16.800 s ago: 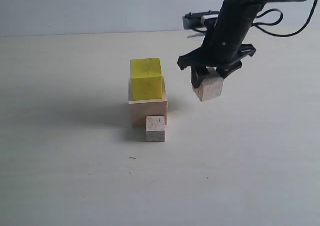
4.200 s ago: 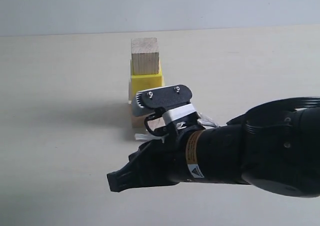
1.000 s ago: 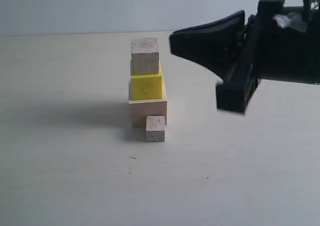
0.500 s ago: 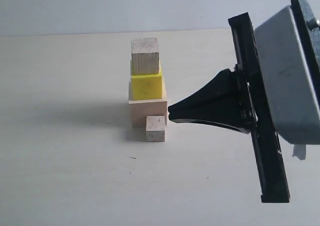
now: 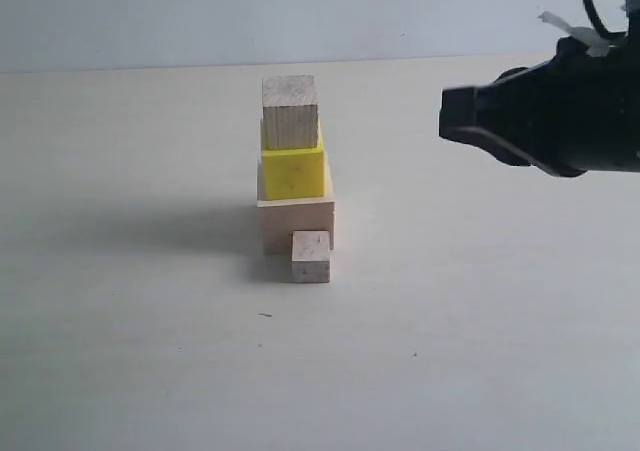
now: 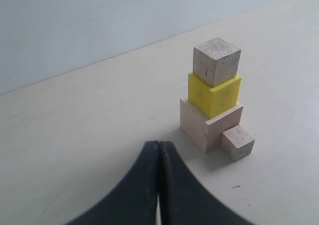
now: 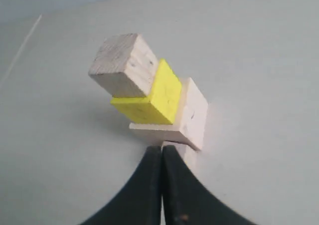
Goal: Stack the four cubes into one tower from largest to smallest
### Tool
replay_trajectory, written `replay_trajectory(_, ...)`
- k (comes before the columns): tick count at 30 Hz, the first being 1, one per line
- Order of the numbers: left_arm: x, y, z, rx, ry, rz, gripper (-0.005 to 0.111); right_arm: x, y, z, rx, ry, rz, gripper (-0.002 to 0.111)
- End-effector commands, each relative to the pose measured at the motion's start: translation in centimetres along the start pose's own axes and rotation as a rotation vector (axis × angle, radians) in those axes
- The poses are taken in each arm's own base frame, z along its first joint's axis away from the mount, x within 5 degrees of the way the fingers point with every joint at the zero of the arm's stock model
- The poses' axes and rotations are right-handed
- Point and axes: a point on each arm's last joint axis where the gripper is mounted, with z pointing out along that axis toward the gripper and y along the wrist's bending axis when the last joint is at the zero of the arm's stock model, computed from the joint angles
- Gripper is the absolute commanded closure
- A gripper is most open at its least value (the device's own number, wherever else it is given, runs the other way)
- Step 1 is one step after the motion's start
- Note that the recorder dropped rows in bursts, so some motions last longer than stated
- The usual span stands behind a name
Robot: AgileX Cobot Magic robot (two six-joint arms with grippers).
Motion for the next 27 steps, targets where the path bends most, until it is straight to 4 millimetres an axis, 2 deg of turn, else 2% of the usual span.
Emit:
replay_trajectory(1, 0.0, 0.0, 0.0, 0.001, -0.010, 0.003, 0.107, -0.2, -0.8, 0.2, 0.017, -0.098, 0.472, 0.108)
replay_trajectory(3, 0.0, 0.0, 0.0, 0.001, -0.010, 0.003, 0.107, 0.3, -1.1, 0.4, 0.017, -0.111, 0.540, 0.108)
replay_trajectory(6, 0.0, 0.0, 0.0, 0.001, -0.010, 0.003, 0.107, 0.5, -1.3, 0.4, 0.038, -0.101, 0.335, 0.108)
replay_trajectory(10, 0.0, 0.0, 0.0, 0.001, -0.010, 0.003, 0.107, 0.0, -1.4, -0.3, 0.038, -0.180, 0.208, 0.108)
replay_trajectory(16, -0.1, 0.0, 0.0, -0.001, -0.016, 0.009, 0.107, 0.8, -2.0, -1.9, 0.080, -0.277, -0.131, 0.108)
replay_trajectory(22, -0.1, 0.0, 0.0, -0.002, -0.018, 0.007, 0.107, 1.2, -1.7, -2.8, 0.108, -0.238, -0.569, 0.108)
replay_trajectory(27, -0.1, 0.0, 0.0, -0.002, -0.018, 0.007, 0.107, 1.2, -1.6, -2.8, 0.113, -0.238, -0.626, 0.108)
